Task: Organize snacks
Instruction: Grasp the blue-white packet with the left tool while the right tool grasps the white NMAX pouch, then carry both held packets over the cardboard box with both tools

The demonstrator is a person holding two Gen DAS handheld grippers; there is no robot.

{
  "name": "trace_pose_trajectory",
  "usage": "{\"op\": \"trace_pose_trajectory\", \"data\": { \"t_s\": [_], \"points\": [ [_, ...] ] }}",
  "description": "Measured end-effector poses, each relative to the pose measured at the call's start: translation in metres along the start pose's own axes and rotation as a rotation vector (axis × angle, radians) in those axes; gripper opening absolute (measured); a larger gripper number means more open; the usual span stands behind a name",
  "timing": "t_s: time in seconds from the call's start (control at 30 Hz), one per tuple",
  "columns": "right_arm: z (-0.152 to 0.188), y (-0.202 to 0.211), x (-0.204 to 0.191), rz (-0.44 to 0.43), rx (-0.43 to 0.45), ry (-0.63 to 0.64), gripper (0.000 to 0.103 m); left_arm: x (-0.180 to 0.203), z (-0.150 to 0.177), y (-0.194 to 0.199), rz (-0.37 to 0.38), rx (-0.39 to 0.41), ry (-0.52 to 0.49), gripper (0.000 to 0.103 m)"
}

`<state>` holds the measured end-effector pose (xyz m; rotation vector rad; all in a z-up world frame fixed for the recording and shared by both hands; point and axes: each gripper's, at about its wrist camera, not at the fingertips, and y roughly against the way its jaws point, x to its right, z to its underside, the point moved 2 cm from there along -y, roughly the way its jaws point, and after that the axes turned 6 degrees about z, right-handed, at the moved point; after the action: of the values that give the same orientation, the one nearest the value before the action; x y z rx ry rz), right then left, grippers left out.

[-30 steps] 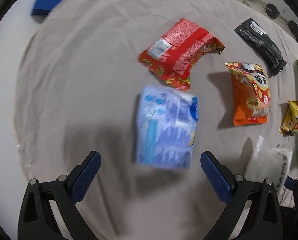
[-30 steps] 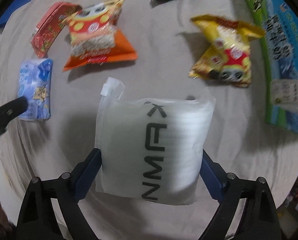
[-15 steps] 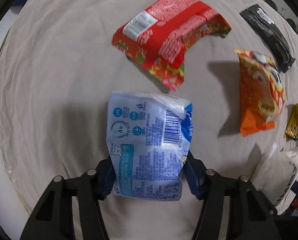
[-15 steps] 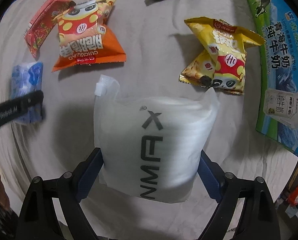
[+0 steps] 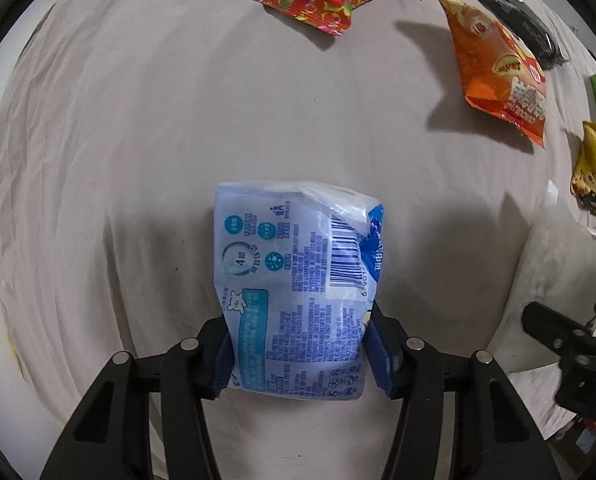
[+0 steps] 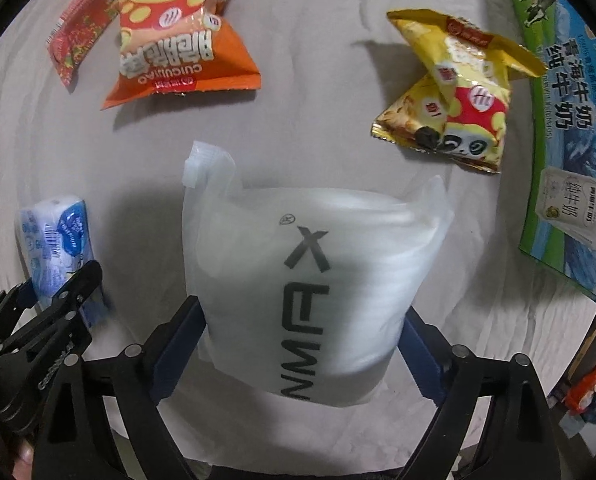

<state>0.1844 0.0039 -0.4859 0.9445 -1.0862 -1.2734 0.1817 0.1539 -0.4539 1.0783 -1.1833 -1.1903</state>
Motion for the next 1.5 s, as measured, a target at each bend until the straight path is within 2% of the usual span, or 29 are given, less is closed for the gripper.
{"op": "trace_pose_trajectory", "data": {
  "t_s": [0.07, 0.1, 0.2, 0.37, 0.47, 0.8, 0.97, 1.03, 1.17, 1.23, 1.4, 1.5],
  "points": [
    [0.000, -0.003, -0.006, 0.010, 0.006, 0.008, 0.094, 0.000, -0.001, 0.000, 0.004, 0.000, 0.000, 0.053],
    [0.000, -0.004, -0.007, 0.014, 0.010, 0.012, 0.094, 0.001, -0.015, -0.001, 0.004, 0.002, -0.001, 0.053],
    [0.004, -0.004, -0.009, 0.010, 0.016, 0.014, 0.092, -0.003, -0.007, 0.000, 0.001, 0.011, -0.006, 0.053],
    [0.014, 0.009, -0.012, -0.002, 0.028, 0.020, 0.080, 0.007, -0.004, 0.007, -0.010, 0.022, -0.010, 0.047],
    [0.024, 0.018, -0.010, -0.010, 0.039, 0.025, 0.076, 0.008, 0.000, 0.014, 0.007, 0.031, -0.023, 0.046],
    [0.054, 0.060, -0.001, -0.076, 0.090, 0.054, 0.073, 0.021, 0.024, 0.080, 0.047, 0.132, -0.063, 0.046],
    [0.079, 0.100, 0.009, -0.142, 0.154, 0.064, 0.073, 0.026, 0.040, 0.119, 0.077, 0.177, -0.084, 0.046],
    [0.087, 0.117, 0.018, -0.164, 0.189, 0.068, 0.073, 0.031, 0.047, 0.141, 0.087, 0.205, -0.094, 0.046],
    [0.104, 0.155, 0.051, -0.214, 0.251, 0.070, 0.073, 0.055, 0.051, 0.156, 0.100, 0.246, -0.111, 0.046],
    [0.114, 0.177, 0.077, -0.237, 0.281, 0.065, 0.073, 0.070, 0.054, 0.174, 0.117, 0.272, -0.127, 0.046],
    [0.130, 0.222, 0.136, -0.269, 0.365, 0.026, 0.073, 0.119, 0.055, 0.211, 0.186, 0.321, -0.179, 0.046],
    [0.136, 0.240, 0.173, -0.264, 0.401, -0.001, 0.073, 0.162, 0.052, 0.232, 0.209, 0.356, -0.238, 0.046]
  ]
}}
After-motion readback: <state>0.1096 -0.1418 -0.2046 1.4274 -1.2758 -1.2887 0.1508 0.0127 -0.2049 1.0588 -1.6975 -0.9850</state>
